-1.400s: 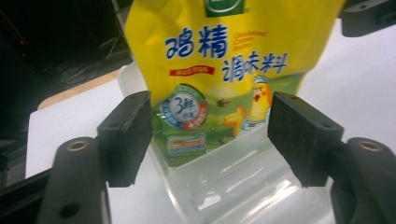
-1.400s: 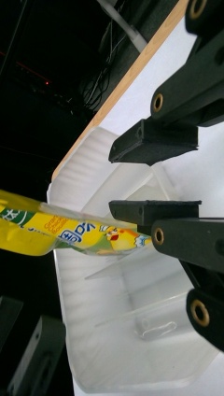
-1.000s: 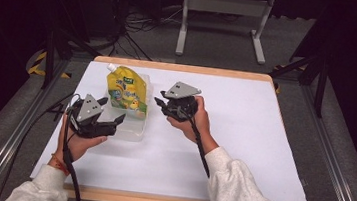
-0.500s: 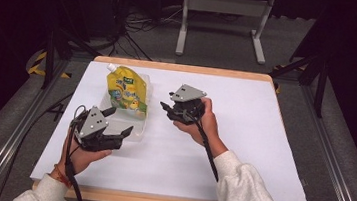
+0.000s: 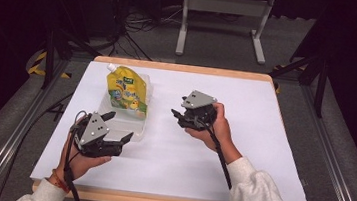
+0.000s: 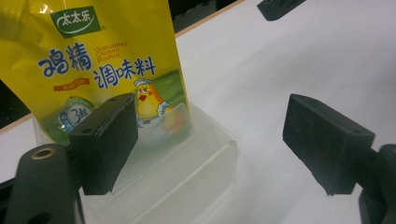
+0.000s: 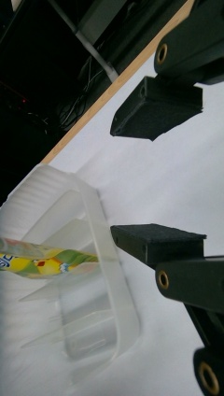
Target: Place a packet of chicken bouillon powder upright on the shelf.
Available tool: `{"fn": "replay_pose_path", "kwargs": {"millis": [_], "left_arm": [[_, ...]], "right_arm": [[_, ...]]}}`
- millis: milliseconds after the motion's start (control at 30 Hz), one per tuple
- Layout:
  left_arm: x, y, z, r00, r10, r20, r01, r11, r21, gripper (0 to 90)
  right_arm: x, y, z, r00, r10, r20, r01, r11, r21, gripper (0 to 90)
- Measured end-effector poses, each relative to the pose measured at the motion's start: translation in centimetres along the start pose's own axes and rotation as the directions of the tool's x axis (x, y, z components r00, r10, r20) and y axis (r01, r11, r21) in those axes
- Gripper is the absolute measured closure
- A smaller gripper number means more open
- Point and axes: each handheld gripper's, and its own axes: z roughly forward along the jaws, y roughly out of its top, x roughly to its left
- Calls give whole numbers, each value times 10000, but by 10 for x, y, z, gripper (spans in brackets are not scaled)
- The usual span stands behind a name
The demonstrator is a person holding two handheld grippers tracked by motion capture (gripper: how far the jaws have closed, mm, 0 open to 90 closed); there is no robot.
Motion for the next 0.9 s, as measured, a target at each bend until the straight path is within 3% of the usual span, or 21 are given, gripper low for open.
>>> {"fn": "replay_pose_path", "kwargs": {"millis": [167, 667, 900], "left_arm": [[-4, -2, 2, 9999, 62, 83, -63, 10000, 60, 179], [-19, -9, 7, 9985, 275, 470, -296, 9986, 446, 162], [-26, -15, 13, 9973, 362, 637, -415, 9956, 836, 136]], "right_arm": [[-4, -9, -9, 9994, -117, 318, 113, 9999, 109, 442], [-16, -40, -40, 9981, -46, 611, 18, 9990, 451, 369], [-20, -55, -55, 9953, -174, 956, 109, 9977, 674, 333]]}}
